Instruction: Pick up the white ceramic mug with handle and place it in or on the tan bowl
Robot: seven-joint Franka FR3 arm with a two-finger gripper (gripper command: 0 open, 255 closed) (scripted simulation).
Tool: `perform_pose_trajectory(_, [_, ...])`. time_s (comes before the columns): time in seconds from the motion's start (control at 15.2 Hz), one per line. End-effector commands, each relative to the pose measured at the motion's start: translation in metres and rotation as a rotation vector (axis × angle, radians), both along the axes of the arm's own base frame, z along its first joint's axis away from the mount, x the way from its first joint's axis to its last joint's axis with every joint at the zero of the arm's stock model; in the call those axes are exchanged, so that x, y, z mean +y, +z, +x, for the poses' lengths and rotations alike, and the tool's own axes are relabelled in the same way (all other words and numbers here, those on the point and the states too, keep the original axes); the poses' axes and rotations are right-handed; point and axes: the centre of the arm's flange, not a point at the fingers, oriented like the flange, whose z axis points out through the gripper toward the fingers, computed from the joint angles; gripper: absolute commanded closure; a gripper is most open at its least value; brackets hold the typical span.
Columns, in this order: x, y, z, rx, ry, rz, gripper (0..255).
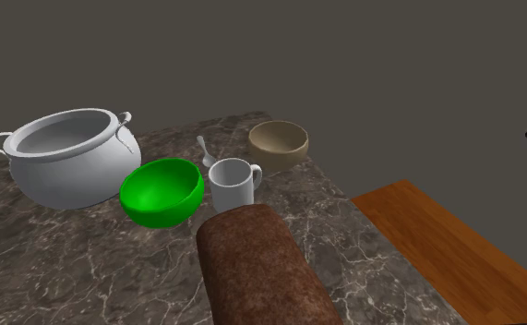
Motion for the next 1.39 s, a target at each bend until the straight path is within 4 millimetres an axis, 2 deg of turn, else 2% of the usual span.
perform_pose_trajectory(0.0, [0.000, 0.000, 0.000, 0.000, 0.000, 0.000, 0])
perform_pose_trajectory(1.32, [0.235, -0.084, 0.082, 0.018, 0.017, 0.015, 0])
